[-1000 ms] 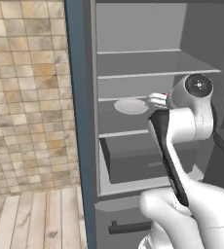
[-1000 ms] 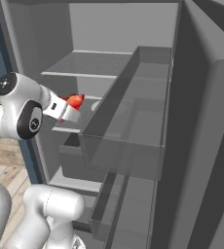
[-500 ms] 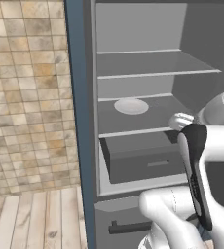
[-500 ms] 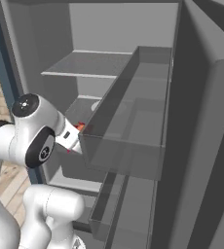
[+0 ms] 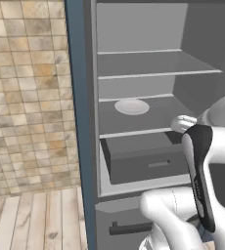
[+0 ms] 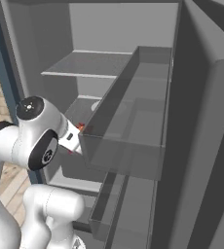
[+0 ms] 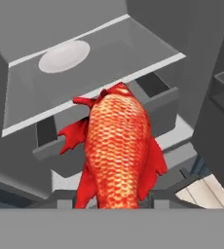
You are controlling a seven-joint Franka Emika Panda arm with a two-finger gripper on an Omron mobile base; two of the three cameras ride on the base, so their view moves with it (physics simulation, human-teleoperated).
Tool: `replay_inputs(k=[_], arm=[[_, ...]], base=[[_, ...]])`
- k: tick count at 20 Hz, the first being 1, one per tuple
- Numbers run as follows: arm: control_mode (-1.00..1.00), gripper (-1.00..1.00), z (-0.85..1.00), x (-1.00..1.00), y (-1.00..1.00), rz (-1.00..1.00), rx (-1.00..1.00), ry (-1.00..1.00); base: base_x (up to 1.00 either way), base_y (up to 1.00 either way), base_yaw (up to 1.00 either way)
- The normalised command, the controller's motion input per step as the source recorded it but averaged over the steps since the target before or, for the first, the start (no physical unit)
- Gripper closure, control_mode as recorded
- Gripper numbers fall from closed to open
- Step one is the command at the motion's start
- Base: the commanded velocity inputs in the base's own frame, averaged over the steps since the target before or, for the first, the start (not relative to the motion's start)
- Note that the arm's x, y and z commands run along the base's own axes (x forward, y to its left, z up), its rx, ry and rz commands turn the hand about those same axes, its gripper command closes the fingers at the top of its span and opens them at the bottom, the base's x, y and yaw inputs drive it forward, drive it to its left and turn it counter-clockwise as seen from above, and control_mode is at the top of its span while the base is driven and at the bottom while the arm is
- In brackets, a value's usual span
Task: Take the fish out of the fridge, briefly rinse it in the sink, and place it on the tray next to the sink.
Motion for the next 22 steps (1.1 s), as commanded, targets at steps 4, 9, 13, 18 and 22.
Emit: replay_inputs(k=[4,9,13,18,22], arm=[[1.00,1.00,-0.11,-0.13,0.00,0.08,0.01,0.03],[1.00,1.00,0.00,0.00,0.00,0.00,0.00,0.00],[1.00,1.00,0.00,0.00,0.00,0.00,0.00,0.00],[1.00,1.00,0.00,0.00,0.00,0.00,0.00,0.00],[1.00,1.00,0.00,0.00,0.00,0.00,0.00,0.00]], base=[[-0.49,0.11,0.39],[-0.21,0.07,0.89],[0.00,0.03,0.99],[0.00,0.02,1.00],[0.00,0.02,1.00]])
